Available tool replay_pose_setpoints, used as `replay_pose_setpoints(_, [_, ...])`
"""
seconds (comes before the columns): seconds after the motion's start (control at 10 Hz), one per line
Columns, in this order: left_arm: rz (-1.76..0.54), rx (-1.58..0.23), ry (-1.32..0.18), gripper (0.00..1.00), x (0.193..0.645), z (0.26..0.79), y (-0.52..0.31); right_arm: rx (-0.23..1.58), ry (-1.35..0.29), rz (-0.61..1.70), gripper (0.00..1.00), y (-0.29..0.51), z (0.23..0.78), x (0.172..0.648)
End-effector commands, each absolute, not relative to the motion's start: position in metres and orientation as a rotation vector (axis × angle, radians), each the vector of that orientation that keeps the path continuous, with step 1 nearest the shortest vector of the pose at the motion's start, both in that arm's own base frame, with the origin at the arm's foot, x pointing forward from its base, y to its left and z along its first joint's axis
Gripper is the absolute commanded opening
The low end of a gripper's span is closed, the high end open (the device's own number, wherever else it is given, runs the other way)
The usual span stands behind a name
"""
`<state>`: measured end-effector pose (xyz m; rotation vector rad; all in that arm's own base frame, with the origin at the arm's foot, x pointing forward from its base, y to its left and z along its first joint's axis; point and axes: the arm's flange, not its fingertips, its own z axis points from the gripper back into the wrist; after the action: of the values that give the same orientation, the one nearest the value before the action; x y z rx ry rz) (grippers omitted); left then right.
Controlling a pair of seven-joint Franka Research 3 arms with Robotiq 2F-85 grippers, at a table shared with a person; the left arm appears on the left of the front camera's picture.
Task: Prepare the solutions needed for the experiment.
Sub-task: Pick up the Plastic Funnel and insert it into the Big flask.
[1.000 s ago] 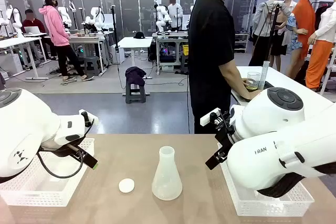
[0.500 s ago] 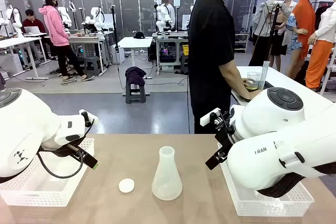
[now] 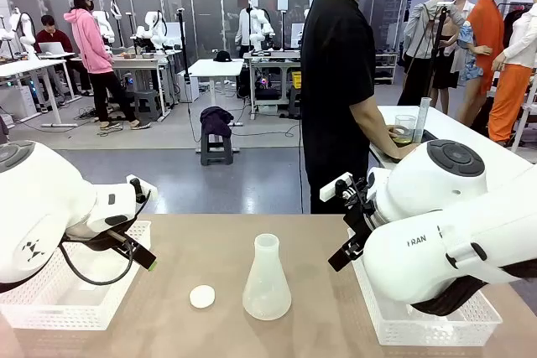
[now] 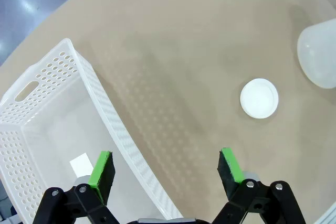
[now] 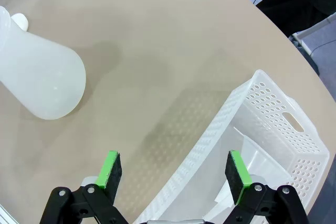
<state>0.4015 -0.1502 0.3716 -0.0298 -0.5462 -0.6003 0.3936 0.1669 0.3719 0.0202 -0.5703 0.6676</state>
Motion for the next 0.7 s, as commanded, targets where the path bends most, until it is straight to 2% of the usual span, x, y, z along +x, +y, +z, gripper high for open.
replay_pose_setpoints(0.0, [-0.6, -0.03, -0.546, 1.0, 0.4016, 0.3716, -0.1502, 0.021, -0.57, 0.665, 1.0, 0.1668, 0.3719, 0.3937])
replay_pose_setpoints(0.5, [-0.6, -0.03, -0.546, 1.0, 0.4016, 0.3716, -0.1502, 0.02, -0.57, 0.668, 1.0, 0.1669, 0.3719, 0.3936])
replay_pose_setpoints(0.6, [-0.6, -0.03, -0.546, 1.0, 0.4015, 0.3716, -0.1502, 0.094, -0.588, 0.661, 1.0, 0.1693, 0.3813, 0.39])
